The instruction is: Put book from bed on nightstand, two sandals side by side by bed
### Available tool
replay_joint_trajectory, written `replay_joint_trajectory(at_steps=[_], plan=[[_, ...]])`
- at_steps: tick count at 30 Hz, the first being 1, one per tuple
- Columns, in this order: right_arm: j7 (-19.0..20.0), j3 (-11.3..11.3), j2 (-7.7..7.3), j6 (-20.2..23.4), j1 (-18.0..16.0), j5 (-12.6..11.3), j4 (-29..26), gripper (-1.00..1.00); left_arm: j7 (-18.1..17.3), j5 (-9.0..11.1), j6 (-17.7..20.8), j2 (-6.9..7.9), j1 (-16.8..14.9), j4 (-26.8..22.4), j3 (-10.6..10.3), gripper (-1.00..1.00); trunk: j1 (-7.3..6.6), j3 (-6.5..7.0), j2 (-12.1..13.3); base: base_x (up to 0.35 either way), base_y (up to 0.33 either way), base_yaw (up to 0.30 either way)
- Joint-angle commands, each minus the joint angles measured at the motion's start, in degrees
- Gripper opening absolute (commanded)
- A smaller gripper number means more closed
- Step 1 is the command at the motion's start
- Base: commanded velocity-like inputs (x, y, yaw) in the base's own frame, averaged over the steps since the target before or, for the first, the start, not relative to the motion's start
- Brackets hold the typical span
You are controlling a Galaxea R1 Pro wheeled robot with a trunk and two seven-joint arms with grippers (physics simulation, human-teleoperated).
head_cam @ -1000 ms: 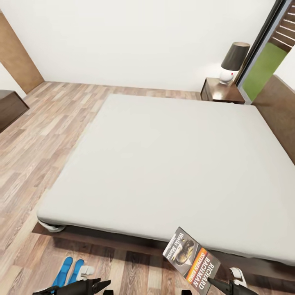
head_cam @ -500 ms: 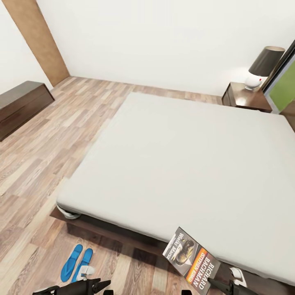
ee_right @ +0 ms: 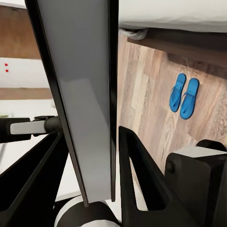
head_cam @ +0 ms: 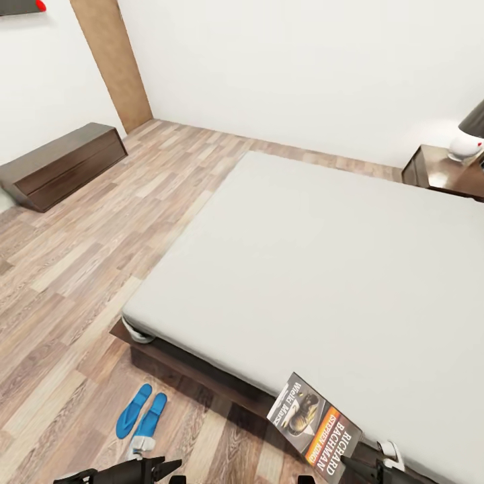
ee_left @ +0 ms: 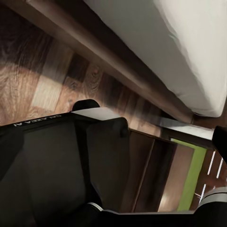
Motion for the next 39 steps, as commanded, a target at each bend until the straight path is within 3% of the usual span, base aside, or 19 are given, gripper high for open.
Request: replay_joint_trajectory(at_steps=[1,6,39], plan=[[0.11,0.43,-0.03,0.03,-0.01,-0.53,-0.03,-1.0,-0.12,0.38,-0.2,0.0,-0.04,0.03,-0.49,1.0,0.01,-0.05,-0.05,0.0,0.0,0.293],[0.11,0.42,-0.03,0.04,-0.01,-0.51,-0.03,-1.0,-0.09,0.35,-0.2,-0.01,-0.04,0.03,-0.5,1.0,0.01,-0.05,-0.05,0.0,0.0,0.293],[0.11,0.42,-0.03,0.04,-0.01,-0.53,-0.03,-1.0,-0.12,0.35,-0.2,0.0,-0.04,0.03,-0.51,1.0,-7.24,5.88,13.19,0.0,0.0,0.293]])
